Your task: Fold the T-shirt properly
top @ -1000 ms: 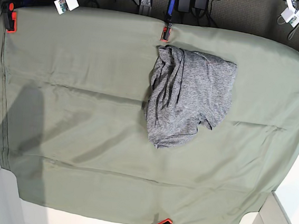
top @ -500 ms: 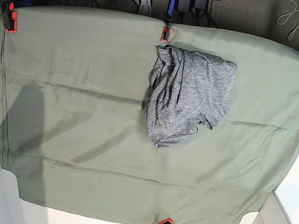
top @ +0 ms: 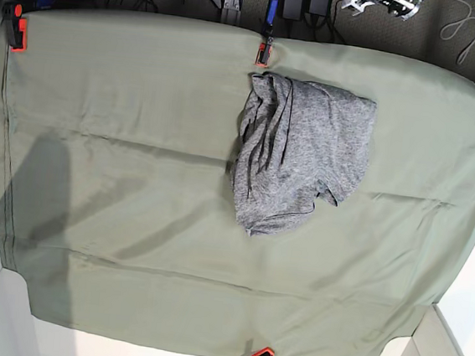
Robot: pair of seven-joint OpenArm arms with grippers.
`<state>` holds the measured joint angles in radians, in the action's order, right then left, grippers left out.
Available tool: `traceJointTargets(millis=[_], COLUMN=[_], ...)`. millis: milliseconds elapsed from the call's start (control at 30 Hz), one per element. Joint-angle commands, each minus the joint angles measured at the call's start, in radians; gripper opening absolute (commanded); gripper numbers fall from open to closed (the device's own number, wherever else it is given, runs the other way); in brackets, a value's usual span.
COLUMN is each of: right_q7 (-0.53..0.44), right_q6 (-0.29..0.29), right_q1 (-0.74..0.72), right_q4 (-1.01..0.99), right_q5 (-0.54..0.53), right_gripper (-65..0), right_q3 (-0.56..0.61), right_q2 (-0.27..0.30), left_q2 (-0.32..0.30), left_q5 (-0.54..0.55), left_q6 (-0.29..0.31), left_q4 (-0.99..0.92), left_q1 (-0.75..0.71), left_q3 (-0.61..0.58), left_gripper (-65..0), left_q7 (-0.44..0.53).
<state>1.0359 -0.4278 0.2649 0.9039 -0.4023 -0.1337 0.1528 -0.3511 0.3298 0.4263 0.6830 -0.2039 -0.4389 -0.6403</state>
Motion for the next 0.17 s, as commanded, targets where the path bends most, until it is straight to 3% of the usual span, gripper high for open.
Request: traceJointTargets(millis=[0, 133], right_q7=[0.029, 0.073], right_q6=[-0.001, -0.002], right_q1=[-0.013, -0.055], right_q4=[-0.005, -0.002], right_q5=[0.004, 0.016], right_gripper=[-65.0, -65.0], right_q3=[-0.002, -0.002], right_q2=[0.004, -0.011], left_q2=[0.008, 0.051], left_q5=[0.003, 0.003], left_q6=[0.004, 0.004], left_q4=[-0.008, -0.018], left_q1=[0.017, 0.072], left_q3=[-0.018, -0.052], left_gripper=[-65.0, -65.0], left_q7=[-0.005, 0.011])
